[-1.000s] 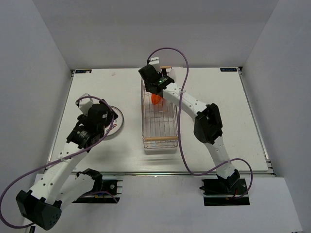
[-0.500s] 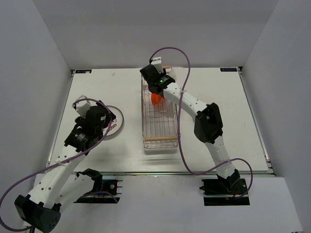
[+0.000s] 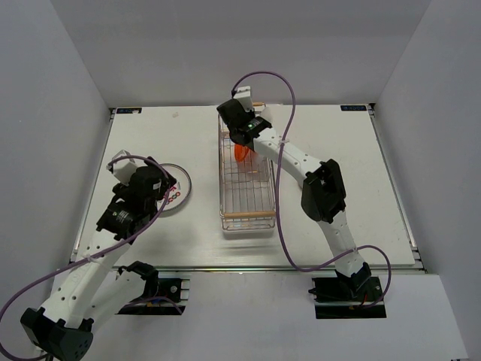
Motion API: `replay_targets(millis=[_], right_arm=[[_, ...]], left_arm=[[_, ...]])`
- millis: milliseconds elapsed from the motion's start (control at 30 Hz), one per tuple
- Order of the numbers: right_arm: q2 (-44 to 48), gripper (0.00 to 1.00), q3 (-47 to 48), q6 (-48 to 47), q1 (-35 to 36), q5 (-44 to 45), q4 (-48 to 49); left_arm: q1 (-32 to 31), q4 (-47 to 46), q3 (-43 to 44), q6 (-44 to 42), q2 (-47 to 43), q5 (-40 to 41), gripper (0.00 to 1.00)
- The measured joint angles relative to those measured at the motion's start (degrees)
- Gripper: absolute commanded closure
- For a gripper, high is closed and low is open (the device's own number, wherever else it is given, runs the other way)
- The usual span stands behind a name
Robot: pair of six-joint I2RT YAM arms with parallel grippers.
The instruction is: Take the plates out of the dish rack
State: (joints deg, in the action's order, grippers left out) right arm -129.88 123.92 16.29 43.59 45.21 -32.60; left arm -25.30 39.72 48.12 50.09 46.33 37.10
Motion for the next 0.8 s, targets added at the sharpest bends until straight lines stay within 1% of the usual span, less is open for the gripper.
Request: replay_targets(millis=[100,167,200,233,500,667,800], right_arm=[[0.1,0.86,-0.2,-0.9,0.0,0.2,0.4],[0.5,0.96,-1.1,-2.3,0.0,0.3,1.0],[0.9,0.96,-1.6,-3.3,0.0,0.1,1.1],[1.1,0.98,-1.9,-4.0,0.0,-0.2,1.3],[2.2,1.0,-3.1,-10.0,0.4,-0.6,3.3],[5.8,1.0,-5.6,-14.7,1.1,0.7,5.9],[8.3,1.0,-5.7,-17.7,2.3,1.9,8.6]], left_arm=[[0.0,0.2,0.0,0.1,-0.3,0.0,0.02],[0.0,0.2,0.0,0.2,-0.4,0.1,0.02],[0.0,0.3,0.0,0.2,-0.4,0.1,0.02],[0.0,0.3,0.0,0.2,-0.4,0.2,0.02],[0.0,0.4,0.0,0.3,-0.4,0.6,0.02],[0.0,0.4,0.0,0.4,-0.3,1.2,0.02],[0.0,0.5,0.0,0.4,-0.3,1.5,0.02]])
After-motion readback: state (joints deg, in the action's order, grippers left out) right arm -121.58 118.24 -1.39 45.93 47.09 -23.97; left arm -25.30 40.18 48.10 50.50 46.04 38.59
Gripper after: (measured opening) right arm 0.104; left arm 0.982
